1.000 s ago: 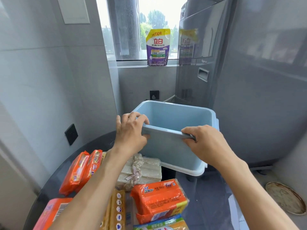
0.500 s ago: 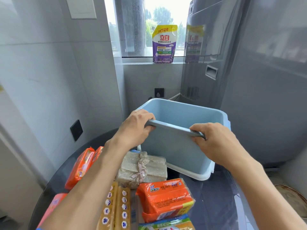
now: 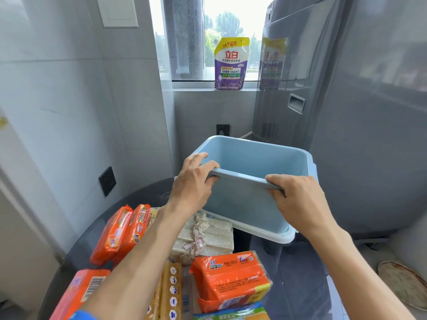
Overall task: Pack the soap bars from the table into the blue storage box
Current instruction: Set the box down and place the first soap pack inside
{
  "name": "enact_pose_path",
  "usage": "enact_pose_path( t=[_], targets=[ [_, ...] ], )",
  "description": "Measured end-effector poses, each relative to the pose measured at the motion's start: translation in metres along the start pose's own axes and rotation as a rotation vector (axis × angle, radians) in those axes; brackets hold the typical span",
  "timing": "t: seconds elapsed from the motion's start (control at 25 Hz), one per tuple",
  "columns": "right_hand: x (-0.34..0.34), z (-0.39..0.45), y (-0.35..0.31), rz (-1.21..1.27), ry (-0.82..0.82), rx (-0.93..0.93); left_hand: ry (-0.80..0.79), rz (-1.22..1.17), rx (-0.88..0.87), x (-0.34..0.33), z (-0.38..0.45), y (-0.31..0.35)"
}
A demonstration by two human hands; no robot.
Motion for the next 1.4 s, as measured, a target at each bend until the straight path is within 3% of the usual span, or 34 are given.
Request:
enact_pose_path(
  t=[0.28,0.56,0.76,0.8,0.84,0.96,1.0,1.08,1.24,1.4],
  targets=[
    [-0.009,0.001,0.001,0.017,-0.044,-0.034,-0.003,-0.05,-0.054,-0.005,0.002,0.003],
    [-0.01,-0.005,-0.005,0.015,-0.215,-0.058,-0.24,0.138,-0.039,0.004,0.004,0.004],
    [-0.005,-0.007,-0.007,0.051,-0.244,-0.052,-0.003,0.127,-0.06,0.059,-0.003,0.019],
    [-0.001,-0.006,-0.009,0.079,-0.216,-0.041,-0.037,0.109,-0.076,0.069,-0.009,0.017],
    [0.005,-0.004,-0.012,0.107,-0.159,-0.038,-0.17,0.116,-0.071,0.068,-0.018,0.008],
    [0.021,-0.004,-0.03,0.17,0.004,-0.017,-0.782,0.284,0.023,0.022,-0.088,-0.036],
    [0.022,-0.005,-0.04,0.193,0.024,0.015,-0.844,0.319,0.012,0.012,-0.106,-0.044],
    [0.013,-0.01,-0.06,0.264,-0.016,0.078,-0.727,0.291,-0.03,0.003,-0.108,-0.046],
    [-0.035,-0.027,-0.09,0.312,-0.345,0.165,-0.522,0.15,-0.057,0.016,-0.099,-0.034],
    [-0.057,-0.035,-0.091,0.541,-0.565,0.132,-0.305,0.149,-0.47,0.053,-0.1,0.018]
  ],
)
Point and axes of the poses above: each hand's wrist, its own z-axis towards the middle knuckle, its own x-axis out of the back of the hand, y = z × x, the point moved 9 cm from there along z, towards the middle knuckle, and after that the axes turned 1 degree about x, right-handed, at the moved point
